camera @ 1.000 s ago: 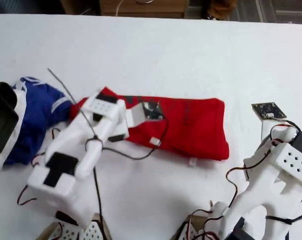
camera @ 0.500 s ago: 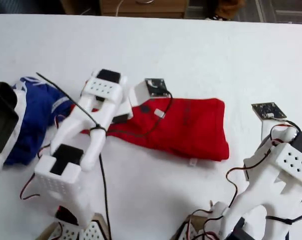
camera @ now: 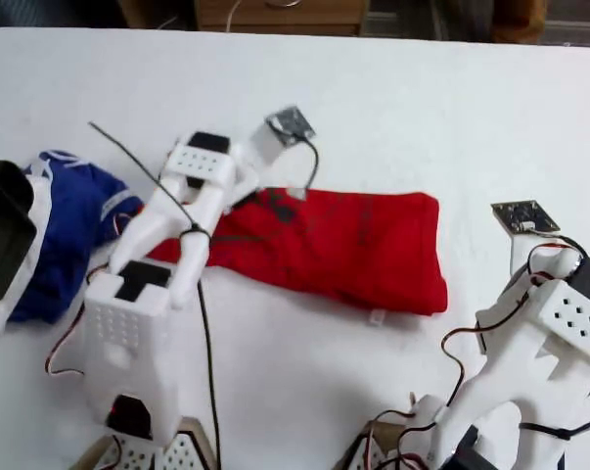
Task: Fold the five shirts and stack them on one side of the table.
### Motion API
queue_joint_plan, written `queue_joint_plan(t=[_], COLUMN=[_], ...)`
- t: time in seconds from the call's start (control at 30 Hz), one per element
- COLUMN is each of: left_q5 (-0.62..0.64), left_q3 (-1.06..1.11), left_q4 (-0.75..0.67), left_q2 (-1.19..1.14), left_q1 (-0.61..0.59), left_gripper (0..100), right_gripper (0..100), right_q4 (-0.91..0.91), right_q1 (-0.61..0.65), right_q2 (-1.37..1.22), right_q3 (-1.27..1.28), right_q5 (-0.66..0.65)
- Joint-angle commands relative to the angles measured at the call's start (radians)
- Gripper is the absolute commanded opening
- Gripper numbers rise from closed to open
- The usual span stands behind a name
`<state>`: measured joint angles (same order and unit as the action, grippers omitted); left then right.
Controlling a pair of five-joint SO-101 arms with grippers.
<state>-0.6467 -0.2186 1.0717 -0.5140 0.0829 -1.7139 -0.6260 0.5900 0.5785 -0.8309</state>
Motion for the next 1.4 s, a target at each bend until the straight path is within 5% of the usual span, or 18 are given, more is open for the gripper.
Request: queue_joint_plan(t=[0.0,0.17,0.33,0.63,0.87,1.23,1.37], left_q5=[0.081,0.035,0.124,0.304,0.333,0.324,0.209], left_q3=[-0.179,-0.352,-0.363,-0.364,-0.364,-0.364,-0.357], left_q4=[0.129,0.420,0.595,0.671,0.671,0.678,0.704], left_q2=[0.041,0.029,-0.054,-0.210,-0.322,-0.359,-0.359], left_q1=[-0.075,-0.189,-0.354,-0.367,-0.305,-0.364,-0.391], left_gripper=[3,3,3,3,3,3,3], right_gripper=[2.0,2.0,2.0,2.0,2.0,2.0,2.0], right_q4=[0.010,0.053,0.186,0.515,0.607,0.602,0.602], right_q1=[0.002,0.004,0.087,0.470,0.483,0.466,0.452], right_q2=[0.021,0.021,0.015,-0.125,-0.472,-0.881,-0.967], right_q3=[-0.003,-0.008,-0.040,-0.157,-0.285,-0.537,-0.594], right_q5=[0.006,0.015,0.213,0.245,0.250,0.244,0.244])
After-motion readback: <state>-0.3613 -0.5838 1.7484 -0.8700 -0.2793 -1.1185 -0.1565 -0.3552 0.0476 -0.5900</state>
